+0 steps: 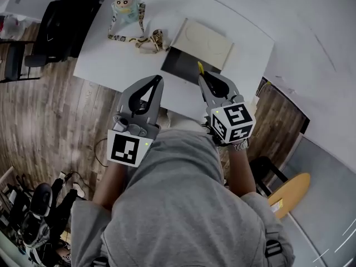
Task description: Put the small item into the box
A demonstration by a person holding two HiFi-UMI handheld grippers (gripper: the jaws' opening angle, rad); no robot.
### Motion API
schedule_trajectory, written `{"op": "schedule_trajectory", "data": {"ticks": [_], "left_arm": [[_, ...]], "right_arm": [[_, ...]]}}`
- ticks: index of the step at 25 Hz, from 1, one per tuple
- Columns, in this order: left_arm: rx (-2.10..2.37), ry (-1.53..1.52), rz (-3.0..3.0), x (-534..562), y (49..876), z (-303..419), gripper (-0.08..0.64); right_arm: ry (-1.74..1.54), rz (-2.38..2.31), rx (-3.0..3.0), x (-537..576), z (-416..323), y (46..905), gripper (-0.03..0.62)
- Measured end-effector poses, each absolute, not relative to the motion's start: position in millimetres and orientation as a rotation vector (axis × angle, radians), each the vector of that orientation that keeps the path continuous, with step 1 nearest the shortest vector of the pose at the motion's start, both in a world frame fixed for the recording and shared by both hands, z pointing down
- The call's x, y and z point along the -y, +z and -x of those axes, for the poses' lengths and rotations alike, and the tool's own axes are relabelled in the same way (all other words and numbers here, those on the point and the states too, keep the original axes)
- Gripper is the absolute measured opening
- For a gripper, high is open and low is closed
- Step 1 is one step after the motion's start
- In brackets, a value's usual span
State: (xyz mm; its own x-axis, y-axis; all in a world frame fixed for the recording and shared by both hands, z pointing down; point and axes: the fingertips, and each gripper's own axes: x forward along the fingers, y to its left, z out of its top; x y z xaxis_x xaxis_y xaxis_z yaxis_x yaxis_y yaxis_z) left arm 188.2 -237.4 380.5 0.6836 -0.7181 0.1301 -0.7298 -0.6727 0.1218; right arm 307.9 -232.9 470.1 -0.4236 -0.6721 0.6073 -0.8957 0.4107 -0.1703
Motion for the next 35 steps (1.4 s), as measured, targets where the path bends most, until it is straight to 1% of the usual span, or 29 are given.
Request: {"op": "schedule_trajectory", "data": {"ticks": [11,35], "left_arm": [[1.258,0.137,-2.697,229.8,388.1,-185.4,0.003],[1.373,0.141,-2.631,203.2,393.7,-200.8,0.003]], "right_arm": [[0.681,-1.191,2.185,243.5,-308.8,508.5,0.052],[0.746,-0.986,2.103,229.0,-323.6,578.2,0.052]]}}
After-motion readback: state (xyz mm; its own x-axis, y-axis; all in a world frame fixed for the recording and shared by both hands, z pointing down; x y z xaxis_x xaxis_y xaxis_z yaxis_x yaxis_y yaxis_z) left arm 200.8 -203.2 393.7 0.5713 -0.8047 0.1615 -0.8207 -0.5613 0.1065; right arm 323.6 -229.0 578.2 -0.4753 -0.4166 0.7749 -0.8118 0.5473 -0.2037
